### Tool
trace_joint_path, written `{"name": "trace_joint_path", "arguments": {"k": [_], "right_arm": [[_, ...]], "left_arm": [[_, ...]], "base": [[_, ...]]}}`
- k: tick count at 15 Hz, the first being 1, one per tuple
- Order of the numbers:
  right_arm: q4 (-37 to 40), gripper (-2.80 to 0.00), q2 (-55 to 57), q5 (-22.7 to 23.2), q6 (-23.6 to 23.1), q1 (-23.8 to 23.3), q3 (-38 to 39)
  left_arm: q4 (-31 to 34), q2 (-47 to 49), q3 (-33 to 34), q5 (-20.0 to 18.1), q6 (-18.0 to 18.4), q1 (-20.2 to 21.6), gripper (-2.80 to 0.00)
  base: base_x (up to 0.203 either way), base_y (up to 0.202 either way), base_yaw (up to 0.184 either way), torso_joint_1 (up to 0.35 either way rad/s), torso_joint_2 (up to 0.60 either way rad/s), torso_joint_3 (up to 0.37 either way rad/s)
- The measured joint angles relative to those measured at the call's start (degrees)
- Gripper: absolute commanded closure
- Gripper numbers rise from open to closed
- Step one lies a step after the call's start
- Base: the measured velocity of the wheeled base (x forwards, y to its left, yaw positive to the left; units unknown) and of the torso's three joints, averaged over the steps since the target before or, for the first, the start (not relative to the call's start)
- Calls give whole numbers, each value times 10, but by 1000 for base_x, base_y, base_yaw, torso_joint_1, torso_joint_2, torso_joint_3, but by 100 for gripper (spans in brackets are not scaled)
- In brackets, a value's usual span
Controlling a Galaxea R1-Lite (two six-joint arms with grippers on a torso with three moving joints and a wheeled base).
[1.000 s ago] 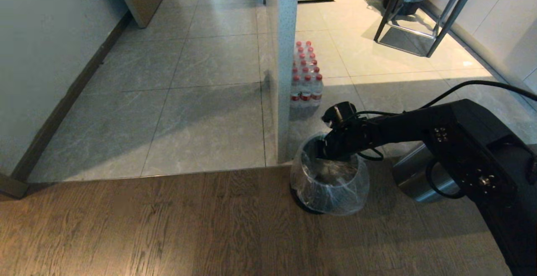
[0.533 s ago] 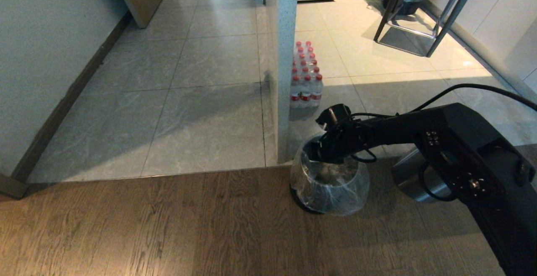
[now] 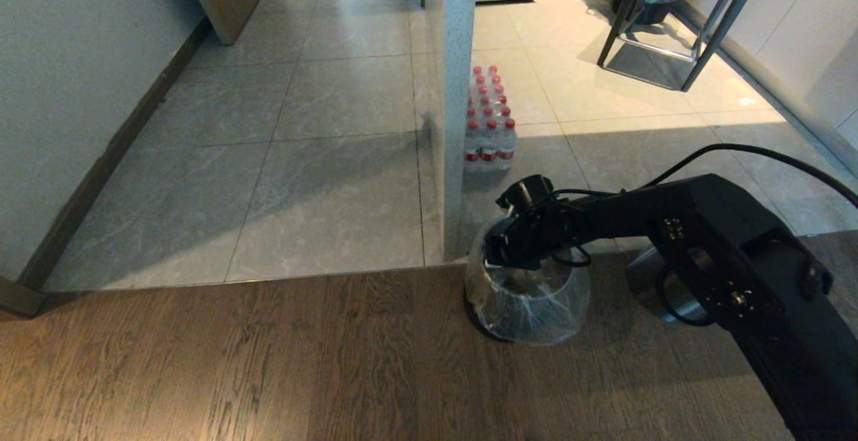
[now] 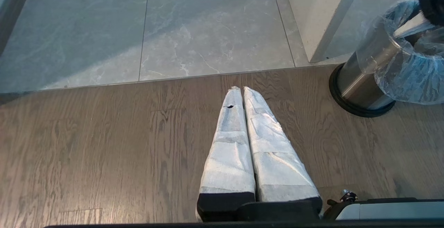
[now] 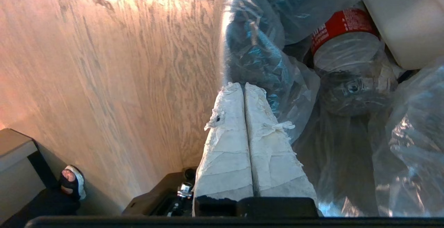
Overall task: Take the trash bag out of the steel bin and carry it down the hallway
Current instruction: Pick up the trash bag
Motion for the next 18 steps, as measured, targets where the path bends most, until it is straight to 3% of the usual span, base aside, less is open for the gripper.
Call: {"name": "trace_joint_path", "arguments": {"k": [6,16,18], "right_arm": [[-24,0,25,-24,-4,0,-1],[-87,0,53,-165,-106,-14,-2],[-86,0,52,-172,-127,-20,-1]], "left_arm": [[0,0,0,0,0,0,0],[0,0,0,0,0,0,0],[0,0,0,0,0,0,0]], "base": [[0,0,0,0,0,0],[0,0,0,0,0,0],[0,0,0,0,0,0]]}}
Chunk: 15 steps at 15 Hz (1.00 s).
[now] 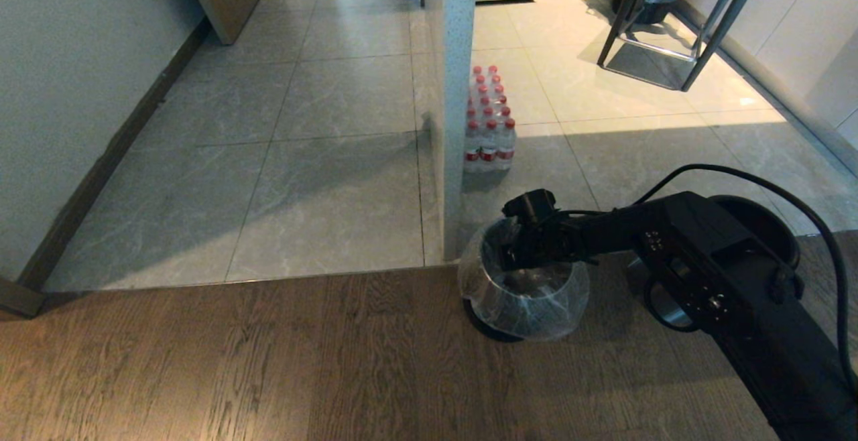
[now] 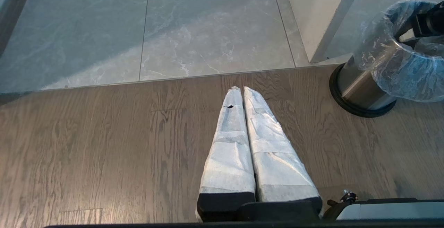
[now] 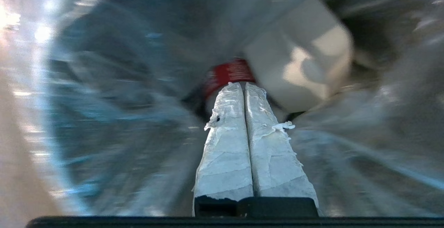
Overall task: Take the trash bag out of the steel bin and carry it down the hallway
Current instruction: Pick up the trash bag
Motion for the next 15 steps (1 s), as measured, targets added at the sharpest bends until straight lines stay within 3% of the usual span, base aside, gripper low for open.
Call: {"name": "trace_joint_path", "arguments": {"k": [9,15], "right_arm": [[-9,0,-81,-4,20,-20,59],[-7,0,-167,-8,25,-76,144]], "left_arm": [[0,0,0,0,0,0,0],[0,0,0,0,0,0,0]], "base": [[0,0,0,0,0,0],[0,0,0,0,0,0]]}}
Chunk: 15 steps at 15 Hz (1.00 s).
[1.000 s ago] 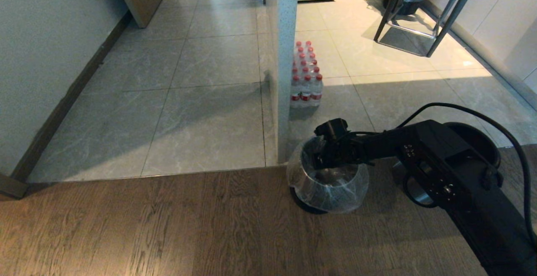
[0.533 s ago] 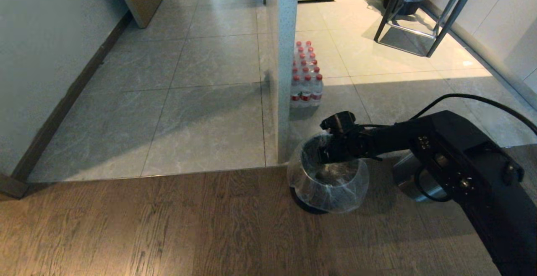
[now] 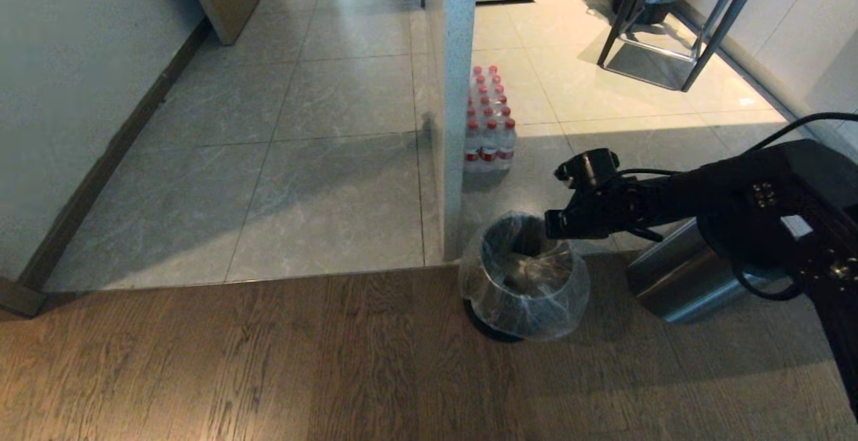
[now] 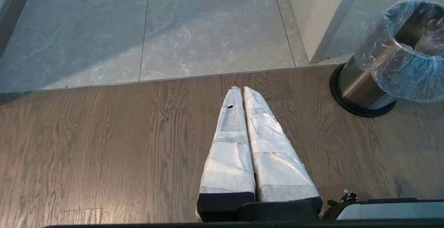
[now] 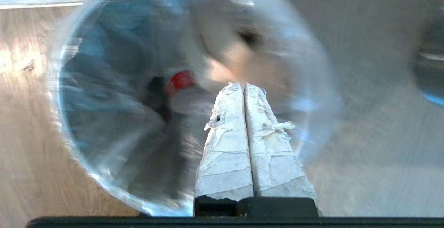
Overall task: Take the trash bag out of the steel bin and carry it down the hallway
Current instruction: Pick up the trash bag
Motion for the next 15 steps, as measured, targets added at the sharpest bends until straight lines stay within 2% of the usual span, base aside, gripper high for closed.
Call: {"name": "trace_joint_path", "arguments": {"k": [3,5,7,9,12,15], "right_arm": [[1,0,-16,-16,10,-42,39],[11,0,-15,-23,46,-65,58],[65,0,-7,-23,59,-80,66],[109,0,14,-25,79,-88,61],[104,0,47,-58,84,-91,57],[90,0,76,-60,87,-91,50]], "left_arm": [[0,0,0,0,0,0,0],[0,0,0,0,0,0,0],[0,0,0,0,0,0,0],[0,0,0,0,0,0,0],[0,0,0,0,0,0,0],[0,0,0,0,0,0,0]], "base": [[0,0,0,0,0,0],[0,0,0,0,0,0],[0,0,0,0,0,0],[0,0,0,0,0,0],[0,0,0,0,0,0],[0,0,0,0,0,0]]}}
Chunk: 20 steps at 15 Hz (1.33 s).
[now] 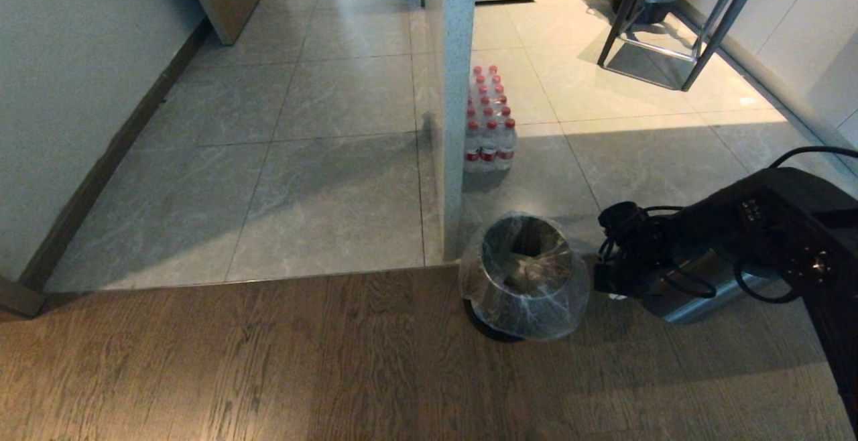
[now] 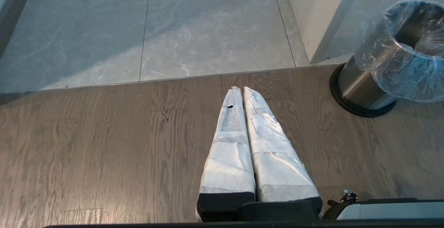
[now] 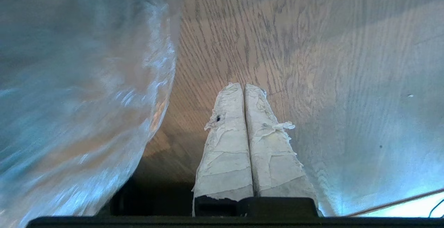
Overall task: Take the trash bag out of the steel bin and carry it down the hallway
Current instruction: Pick up the trash bag
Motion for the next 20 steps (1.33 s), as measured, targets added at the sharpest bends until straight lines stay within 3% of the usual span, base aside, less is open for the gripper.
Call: {"name": "trace_joint_path", "arguments": {"k": [5,10,12,16,19,20], "right_arm": [[-19,0,13,2,-5,1,2],[88,0,-19,-62,-29,0,11],[95,0,-28,-43,-15,0,9],[131,0,-37,56,97,1,-12],[143,0,-33,61,204,9,-19],[152,0,-32,54,219,10,-20]], "left_arm": [[0,0,0,0,0,0,0],[0,0,0,0,0,0,0],[0,0,0,0,0,0,0],[0,0,0,0,0,0,0],[0,0,0,0,0,0,0],[0,0,0,0,0,0,0]], "base": [[0,0,0,0,0,0],[0,0,0,0,0,0],[0,0,0,0,0,0],[0,0,0,0,0,0],[0,0,0,0,0,0],[0,0,0,0,0,0]]}}
